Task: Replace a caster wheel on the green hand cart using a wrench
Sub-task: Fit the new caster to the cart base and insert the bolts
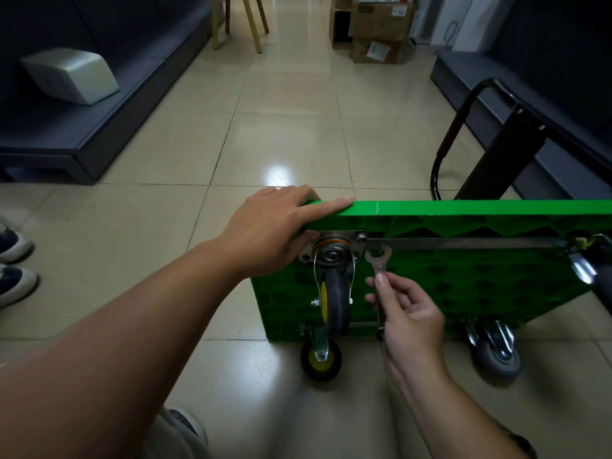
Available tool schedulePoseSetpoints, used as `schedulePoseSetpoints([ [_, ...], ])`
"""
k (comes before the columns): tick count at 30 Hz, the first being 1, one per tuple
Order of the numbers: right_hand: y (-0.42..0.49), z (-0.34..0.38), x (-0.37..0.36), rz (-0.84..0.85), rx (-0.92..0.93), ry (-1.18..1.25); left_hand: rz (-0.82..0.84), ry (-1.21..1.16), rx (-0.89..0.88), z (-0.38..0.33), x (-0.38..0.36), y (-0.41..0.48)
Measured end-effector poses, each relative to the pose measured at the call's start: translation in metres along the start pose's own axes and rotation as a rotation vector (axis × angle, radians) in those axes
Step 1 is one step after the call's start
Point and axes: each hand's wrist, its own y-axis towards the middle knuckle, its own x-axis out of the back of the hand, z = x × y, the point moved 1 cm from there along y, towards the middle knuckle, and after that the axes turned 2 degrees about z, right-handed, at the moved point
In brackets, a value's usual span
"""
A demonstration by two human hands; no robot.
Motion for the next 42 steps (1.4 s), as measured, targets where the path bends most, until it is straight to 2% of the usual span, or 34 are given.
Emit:
schedulePoseSetpoints([
  [4,0.007,-0.004,-0.020,0.026,0.040,0.021,-0.001,0.008,-0.001,0.002,0.000,0.001],
  [11,0.014,-0.019,-0.018,-0.024,0.043,-0.003,0.000,0.006,0.000,0.003,-0.002,0.000],
  [14,0.018,-0.015,-0.016,-0.005,0.128,-0.083,0.004,0.005,-0.001,0.003,-0.002,0.000],
  [18,0.028,0.021,-0.007,0.083,0.384,-0.462,-0.006,0.005,-0.004,0.002,-0.003,0.001],
  [20,0.033,0.046,-0.002,0.140,0.517,-0.767,-0.008,0.007,-0.006,0.002,-0.003,0.001],
  [23,0.035,0.081,-0.005,0.166,0.873,-1.257,-0.010,0.006,-0.004,0.001,-0.002,0.000],
  [24,0.035,0.089,-0.009,0.171,0.960,-1.353,-0.011,0.005,-0.006,0.001,-0.002,0.000],
  [26,0.032,0.097,-0.014,0.192,0.986,-1.429,-0.010,0.000,-0.008,0.000,-0.001,0.000],
  [28,0.031,0.096,-0.007,0.185,0.956,-1.401,-0.005,-0.005,-0.010,0.000,0.001,0.000],
  [30,0.029,0.089,0.009,0.181,0.843,-1.250,0.002,-0.003,-0.013,-0.001,0.001,0.000],
  [32,0.027,0.075,0.024,0.151,0.545,-0.875,0.001,-0.004,-0.013,-0.001,0.000,0.000],
  [35,0.018,0.035,0.029,-0.097,-0.025,-0.139,0.001,-0.018,-0.008,0.001,0.001,0.000],
  [37,0.011,0.011,0.027,-0.205,-0.259,0.095,0.004,-0.020,-0.004,0.001,0.001,0.000],
  [39,0.005,-0.003,0.022,-0.203,-0.315,0.108,0.002,-0.017,-0.004,0.001,0.000,0.000],
  [42,-0.003,-0.009,0.008,-0.109,-0.215,0.113,-0.004,-0.011,-0.011,0.002,-0.001,0.001],
])
